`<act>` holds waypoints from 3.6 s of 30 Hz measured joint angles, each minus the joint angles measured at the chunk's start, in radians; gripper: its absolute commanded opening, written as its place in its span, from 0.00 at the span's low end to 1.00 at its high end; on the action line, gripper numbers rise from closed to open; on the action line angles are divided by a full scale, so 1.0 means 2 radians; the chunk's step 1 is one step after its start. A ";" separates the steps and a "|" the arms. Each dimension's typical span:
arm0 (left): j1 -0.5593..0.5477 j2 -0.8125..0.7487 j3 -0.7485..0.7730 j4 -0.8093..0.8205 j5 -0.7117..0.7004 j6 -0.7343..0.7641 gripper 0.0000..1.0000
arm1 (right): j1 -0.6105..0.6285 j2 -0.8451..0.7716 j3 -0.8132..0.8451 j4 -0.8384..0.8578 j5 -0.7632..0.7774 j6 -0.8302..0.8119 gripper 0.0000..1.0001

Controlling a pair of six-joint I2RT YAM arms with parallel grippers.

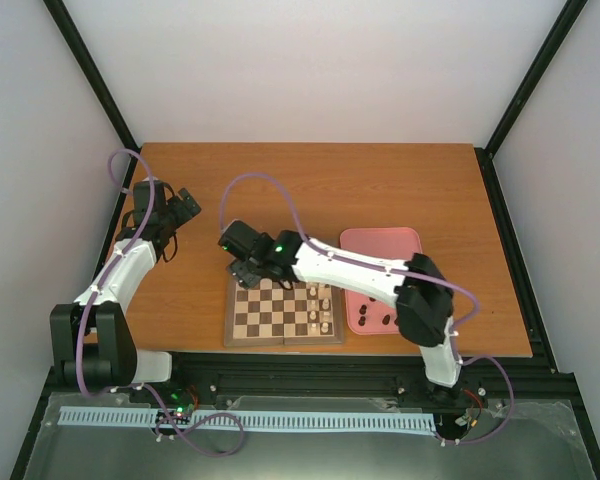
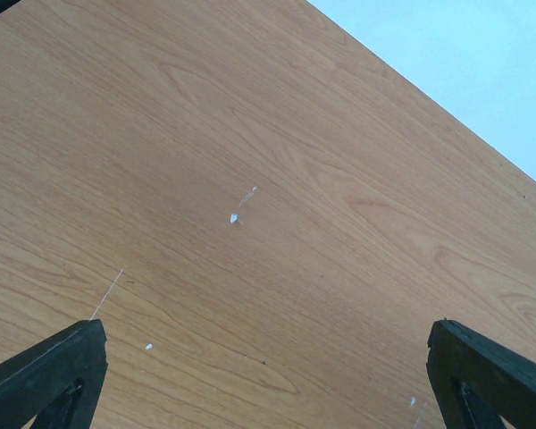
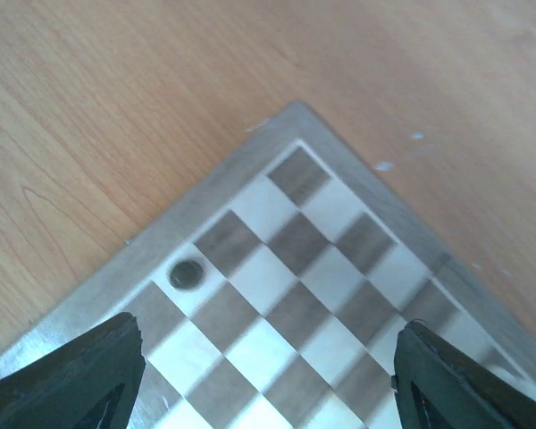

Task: Set up the chess pieces on the board
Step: Place the chess piece on the chessboard, then pick up the chess piece from the storage box.

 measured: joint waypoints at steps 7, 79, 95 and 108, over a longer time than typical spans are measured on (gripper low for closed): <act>0.000 0.000 0.000 0.002 0.007 0.000 1.00 | -0.039 -0.145 -0.118 -0.006 0.061 0.039 0.76; -0.058 0.035 0.019 0.001 -0.028 0.028 1.00 | -0.196 -0.364 -0.443 -0.010 -0.020 0.163 0.52; -0.058 0.040 0.020 -0.003 -0.027 0.028 1.00 | -0.119 -0.315 -0.416 -0.049 -0.021 0.201 0.45; -0.058 0.040 0.020 -0.006 -0.027 0.028 1.00 | -0.116 -0.315 -0.446 -0.048 -0.027 0.220 0.45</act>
